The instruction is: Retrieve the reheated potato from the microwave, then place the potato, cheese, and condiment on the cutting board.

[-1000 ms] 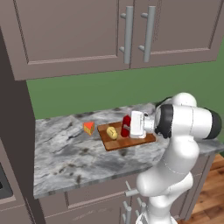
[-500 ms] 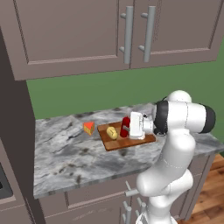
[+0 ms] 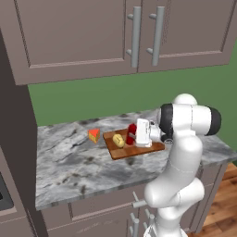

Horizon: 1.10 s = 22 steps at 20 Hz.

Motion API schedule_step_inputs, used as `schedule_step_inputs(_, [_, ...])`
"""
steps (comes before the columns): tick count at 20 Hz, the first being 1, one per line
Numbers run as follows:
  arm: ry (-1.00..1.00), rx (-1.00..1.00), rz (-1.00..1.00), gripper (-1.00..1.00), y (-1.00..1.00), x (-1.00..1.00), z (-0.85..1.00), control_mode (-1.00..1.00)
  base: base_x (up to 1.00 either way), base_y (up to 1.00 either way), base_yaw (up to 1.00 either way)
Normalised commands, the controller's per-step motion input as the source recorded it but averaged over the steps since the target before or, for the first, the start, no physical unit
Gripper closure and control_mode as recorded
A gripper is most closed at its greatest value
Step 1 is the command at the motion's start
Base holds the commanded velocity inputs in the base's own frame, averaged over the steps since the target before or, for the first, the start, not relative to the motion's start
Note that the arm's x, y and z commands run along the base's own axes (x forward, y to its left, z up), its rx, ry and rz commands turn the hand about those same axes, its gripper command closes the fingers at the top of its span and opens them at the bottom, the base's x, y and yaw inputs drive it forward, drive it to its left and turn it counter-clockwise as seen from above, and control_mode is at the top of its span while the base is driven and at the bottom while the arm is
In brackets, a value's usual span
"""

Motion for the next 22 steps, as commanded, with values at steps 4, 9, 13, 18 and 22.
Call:
schedule_step_inputs(4, [0.0,0.03,0.01,1.0,0.04,0.2,-0.15,-1.0,0.0,0.0,0.0])
schedule_step_inputs(9, [0.0,0.0,0.03,1.0,0.0,0.25,-0.2,-1.0,0.0,0.0,0.0])
schedule_step_inputs(13, [0.0,0.0,0.03,1.0,0.0,0.17,-0.22,-1.0,0.0,0.0,0.0])
schedule_step_inputs(18, [0.0,0.0,0.03,-1.0,0.0,0.0,-0.25,-1.0,0.0,0.0,0.0])
schedule_step_inputs(22, [0.0,0.0,0.0,-1.0,0.0,0.0,-0.06,-1.0,0.0,0.0,0.0])
